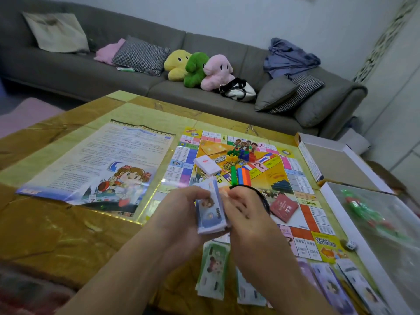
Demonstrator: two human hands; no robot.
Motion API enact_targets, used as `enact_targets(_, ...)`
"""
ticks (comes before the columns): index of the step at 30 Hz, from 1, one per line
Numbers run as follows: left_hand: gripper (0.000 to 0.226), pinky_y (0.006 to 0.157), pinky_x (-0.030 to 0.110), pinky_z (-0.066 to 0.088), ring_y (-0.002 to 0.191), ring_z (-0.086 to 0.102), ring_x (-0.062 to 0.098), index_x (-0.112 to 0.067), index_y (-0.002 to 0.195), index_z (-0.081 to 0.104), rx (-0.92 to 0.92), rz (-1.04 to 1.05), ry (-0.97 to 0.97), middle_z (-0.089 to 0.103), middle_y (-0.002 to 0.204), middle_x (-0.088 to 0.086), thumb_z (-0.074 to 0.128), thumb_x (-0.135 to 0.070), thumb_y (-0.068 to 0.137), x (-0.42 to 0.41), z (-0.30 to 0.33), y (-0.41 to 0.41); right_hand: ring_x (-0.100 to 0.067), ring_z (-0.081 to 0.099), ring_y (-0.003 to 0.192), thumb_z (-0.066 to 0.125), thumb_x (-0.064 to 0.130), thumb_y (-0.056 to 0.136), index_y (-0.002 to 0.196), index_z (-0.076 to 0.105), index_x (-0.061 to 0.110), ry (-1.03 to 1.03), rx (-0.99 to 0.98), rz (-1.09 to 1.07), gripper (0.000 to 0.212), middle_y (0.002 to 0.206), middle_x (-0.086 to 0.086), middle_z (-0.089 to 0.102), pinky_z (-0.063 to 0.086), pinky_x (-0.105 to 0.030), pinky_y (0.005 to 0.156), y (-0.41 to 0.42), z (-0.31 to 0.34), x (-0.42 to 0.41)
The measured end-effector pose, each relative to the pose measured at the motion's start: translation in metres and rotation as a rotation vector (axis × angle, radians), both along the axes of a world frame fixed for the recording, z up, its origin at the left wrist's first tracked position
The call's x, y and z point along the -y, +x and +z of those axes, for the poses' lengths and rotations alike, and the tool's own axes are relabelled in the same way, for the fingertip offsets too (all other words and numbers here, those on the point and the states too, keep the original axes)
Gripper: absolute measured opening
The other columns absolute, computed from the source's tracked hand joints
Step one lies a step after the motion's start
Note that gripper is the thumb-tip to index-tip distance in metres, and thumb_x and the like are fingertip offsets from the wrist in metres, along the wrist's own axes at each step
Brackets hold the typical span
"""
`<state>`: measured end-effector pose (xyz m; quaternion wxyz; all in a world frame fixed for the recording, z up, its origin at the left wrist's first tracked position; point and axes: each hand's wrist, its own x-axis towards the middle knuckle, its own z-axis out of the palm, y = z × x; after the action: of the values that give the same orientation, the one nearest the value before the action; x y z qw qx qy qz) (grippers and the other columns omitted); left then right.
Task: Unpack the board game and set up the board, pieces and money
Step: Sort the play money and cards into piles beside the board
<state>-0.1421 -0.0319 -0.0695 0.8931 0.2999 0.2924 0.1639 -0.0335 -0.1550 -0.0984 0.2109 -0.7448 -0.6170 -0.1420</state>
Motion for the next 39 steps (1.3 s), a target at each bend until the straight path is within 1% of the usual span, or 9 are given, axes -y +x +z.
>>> enact_targets(5, 0.036, 0.054, 0.034, 0.058, 0.072, 0.067, 0.029, -0.006, 0.132, 0.06, -0.098, 0.082, 0.0, 0.07, 0.093, 0.019, 0.05, -0.015, 0.098, 0.008, -0.008, 0.02, -0.017, 0.051, 0.138, 0.061, 0.013, 0.098, 0.155, 0.048, 0.008, 0.016, -0.119, 0.043, 0.059, 0.155, -0.004, 0.045, 0.049, -0.03, 0.112, -0.001, -0.008, 0.003)
enact_targets(11, 0.02, 0.091, 0.049, 0.055, 0.085, 0.067, 0.037, 0.001, 0.106, 0.064, -0.167, 0.134, 0.018, 0.07, 0.096, 0.023, 0.052, -0.011, 0.096, 0.011, -0.007, 0.031, 0.012, 0.019, 0.151, 0.066, 0.01, 0.09, 0.164, 0.027, 0.033, 0.03, -0.511, 0.042, 0.087, 0.162, 0.033, 0.019, 0.025, 0.002, 0.109, -0.002, 0.0, 0.016)
enact_targets(15, 0.019, 0.066, 0.037, 0.056, 0.067, 0.071, 0.03, -0.002, 0.103, 0.068, -0.221, 0.146, 0.065, 0.073, 0.081, 0.017, 0.055, -0.013, 0.094, 0.015, -0.009, 0.034, 0.015, 0.013, 0.151, 0.063, 0.018, 0.094, 0.165, 0.021, 0.04, 0.015, -0.541, 0.005, 0.086, 0.163, 0.038, 0.017, 0.021, 0.001, 0.111, -0.003, 0.001, 0.017)
enact_targets(18, 0.014, 0.046, 0.028, 0.049, 0.055, 0.067, 0.024, -0.003, 0.094, 0.067, -0.301, 0.162, 0.105, 0.07, 0.081, 0.014, 0.057, -0.013, 0.094, 0.018, -0.006, 0.037, 0.019, 0.018, 0.148, 0.063, 0.018, 0.095, 0.165, 0.019, 0.044, -0.01, -0.616, 0.019, 0.086, 0.16, 0.04, 0.022, 0.021, 0.0, 0.111, -0.007, 0.001, 0.017)
enact_targets(21, 0.009, 0.065, 0.037, 0.051, 0.075, 0.063, 0.03, -0.005, 0.089, 0.062, -0.384, 0.192, 0.236, 0.067, 0.099, 0.019, 0.056, -0.006, 0.095, 0.017, -0.006, 0.04, 0.017, 0.035, 0.14, 0.065, 0.018, 0.092, 0.159, 0.036, 0.043, 0.067, -0.657, 0.023, 0.077, 0.147, 0.043, 0.039, 0.033, -0.004, 0.108, -0.008, 0.003, 0.017)
enact_targets(27, 0.052, 0.079, 0.05, 0.064, 0.095, 0.072, 0.034, -0.038, 0.137, 0.052, -0.359, 0.142, 0.506, 0.064, 0.114, 0.006, 0.056, -0.002, 0.1, 0.022, -0.004, 0.036, 0.002, 0.067, 0.105, 0.066, 0.03, 0.102, 0.116, 0.066, 0.044, 0.21, -1.0, -0.13, 0.02, 0.108, 0.024, 0.071, 0.06, -0.028, 0.088, -0.002, 0.012, 0.013)
enact_targets(30, 0.046, 0.064, 0.035, 0.064, 0.092, 0.072, 0.026, -0.034, 0.138, 0.05, -0.33, 0.122, 0.557, 0.066, 0.114, 0.001, 0.057, -0.007, 0.102, 0.03, -0.009, 0.039, 0.005, 0.069, 0.098, 0.068, 0.02, 0.102, 0.11, 0.066, 0.043, 0.186, -0.992, -0.189, 0.025, 0.101, 0.029, 0.071, 0.062, -0.022, 0.082, -0.001, 0.012, 0.01)
enact_targets(35, 0.034, 0.091, 0.053, 0.06, 0.1, 0.075, 0.037, -0.014, 0.125, 0.068, -0.215, 0.104, 0.335, 0.077, 0.109, 0.02, 0.07, -0.016, 0.091, 0.032, -0.011, 0.039, 0.001, 0.071, 0.1, 0.065, 0.015, 0.104, 0.118, 0.07, 0.041, 0.216, -1.04, -0.182, 0.03, 0.103, 0.021, 0.074, 0.062, -0.024, 0.082, 0.002, 0.011, 0.013)
enact_targets(39, 0.019, 0.065, 0.036, 0.06, 0.083, 0.077, 0.029, -0.013, 0.115, 0.072, -0.254, 0.049, 0.336, 0.079, 0.098, 0.017, 0.058, -0.011, 0.101, 0.033, -0.014, 0.039, 0.006, 0.057, 0.117, 0.061, 0.021, 0.103, 0.14, 0.059, 0.039, 0.055, -0.756, -0.154, 0.041, 0.123, 0.024, 0.06, 0.049, -0.005, 0.087, 0.006, 0.01, 0.014)
